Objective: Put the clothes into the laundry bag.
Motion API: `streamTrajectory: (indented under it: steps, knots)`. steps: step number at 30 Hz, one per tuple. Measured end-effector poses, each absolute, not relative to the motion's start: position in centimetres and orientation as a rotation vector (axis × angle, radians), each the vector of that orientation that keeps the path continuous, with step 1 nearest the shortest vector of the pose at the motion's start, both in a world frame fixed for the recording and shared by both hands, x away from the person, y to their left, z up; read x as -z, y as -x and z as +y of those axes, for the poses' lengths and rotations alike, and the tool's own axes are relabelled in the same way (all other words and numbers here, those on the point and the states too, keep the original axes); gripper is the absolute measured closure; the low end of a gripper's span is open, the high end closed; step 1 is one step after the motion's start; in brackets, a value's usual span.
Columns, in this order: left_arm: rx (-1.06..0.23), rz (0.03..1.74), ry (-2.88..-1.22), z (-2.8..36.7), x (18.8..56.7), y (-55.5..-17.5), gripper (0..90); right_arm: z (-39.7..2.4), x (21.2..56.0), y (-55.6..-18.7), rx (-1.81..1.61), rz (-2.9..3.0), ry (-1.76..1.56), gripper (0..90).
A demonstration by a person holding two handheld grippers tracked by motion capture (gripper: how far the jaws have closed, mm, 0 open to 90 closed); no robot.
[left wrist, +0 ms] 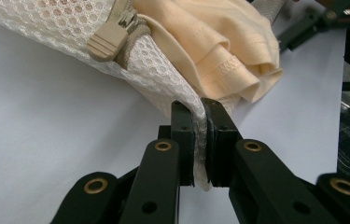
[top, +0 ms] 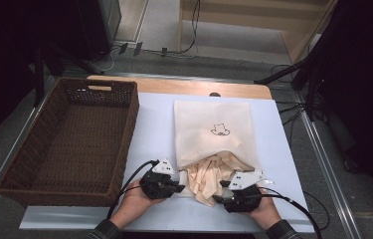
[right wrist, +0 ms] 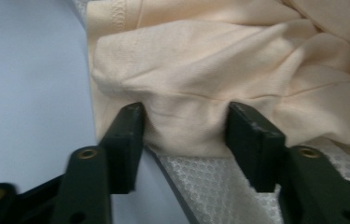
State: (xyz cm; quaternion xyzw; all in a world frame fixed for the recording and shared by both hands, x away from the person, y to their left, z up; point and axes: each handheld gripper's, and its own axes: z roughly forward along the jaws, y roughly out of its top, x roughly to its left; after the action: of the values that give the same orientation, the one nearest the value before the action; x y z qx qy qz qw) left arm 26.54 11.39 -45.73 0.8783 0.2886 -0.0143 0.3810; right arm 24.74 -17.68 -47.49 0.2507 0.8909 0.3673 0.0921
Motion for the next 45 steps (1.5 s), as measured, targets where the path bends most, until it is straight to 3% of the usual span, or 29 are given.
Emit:
streamTrajectory:
  steps: [6,9,23,45]
  knots:
    - [0.037,0.733,-2.247,11.4,45.7,-26.6,84.2,-17.8,47.3,-25.0,-1.133,2.668,-0.755,67.8]
    - [0.037,0.732,-2.246,11.4,45.7,-26.6,84.2,-17.8,47.1,-25.0,-1.155,2.671,-0.765,72.5]
    - [0.034,0.725,-2.255,11.4,45.8,-26.6,84.3,-19.0,45.4,-25.7,-1.328,2.608,-0.848,76.4]
    - [0.03,0.721,-2.272,11.1,45.9,-26.5,84.3,-17.6,45.1,-29.4,-1.272,2.453,-0.944,81.3]
